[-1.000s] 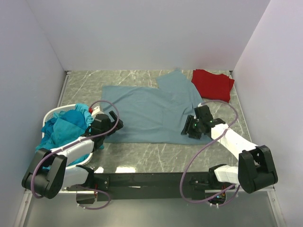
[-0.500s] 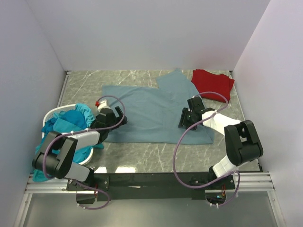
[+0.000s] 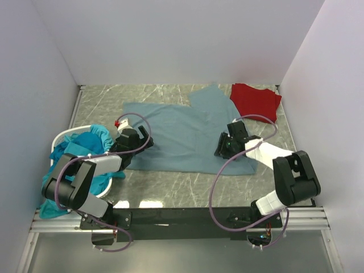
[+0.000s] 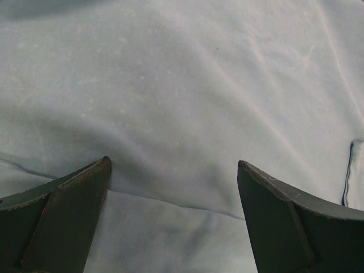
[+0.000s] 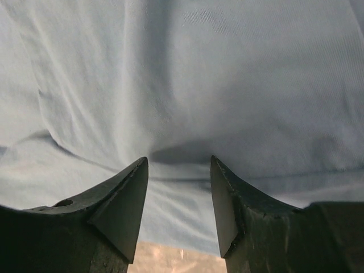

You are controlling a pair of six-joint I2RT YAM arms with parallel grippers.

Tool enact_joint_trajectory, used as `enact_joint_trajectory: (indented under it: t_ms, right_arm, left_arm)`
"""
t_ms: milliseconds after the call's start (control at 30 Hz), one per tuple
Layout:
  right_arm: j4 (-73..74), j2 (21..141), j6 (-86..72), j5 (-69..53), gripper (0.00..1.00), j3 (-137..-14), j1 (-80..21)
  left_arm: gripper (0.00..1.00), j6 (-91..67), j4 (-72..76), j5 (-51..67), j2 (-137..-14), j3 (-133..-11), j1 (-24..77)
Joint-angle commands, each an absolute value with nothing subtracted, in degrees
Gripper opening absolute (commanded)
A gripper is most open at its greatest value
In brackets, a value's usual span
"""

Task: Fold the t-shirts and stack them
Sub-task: Fold the tshirt

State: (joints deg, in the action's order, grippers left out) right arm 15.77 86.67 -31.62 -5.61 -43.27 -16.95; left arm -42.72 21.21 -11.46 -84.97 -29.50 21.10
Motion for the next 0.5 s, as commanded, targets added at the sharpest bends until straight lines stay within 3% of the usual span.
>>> enact_joint_trajectory:
  t_ms: [0,467]
  right_arm:
    - [22.6,83.9,-33.0,-6.8,0.55,-37.9,-17.3]
    - [25.8,72.3,-35.1,-6.7,0.56,-30.6,-17.8]
  left_arm:
    - [0.99,-45.4,13.7,-12.8,-83.9,-27.6,21.3]
    - [1.0,-48.7,10.3,-13.8,-71.4,-21.4,23.2]
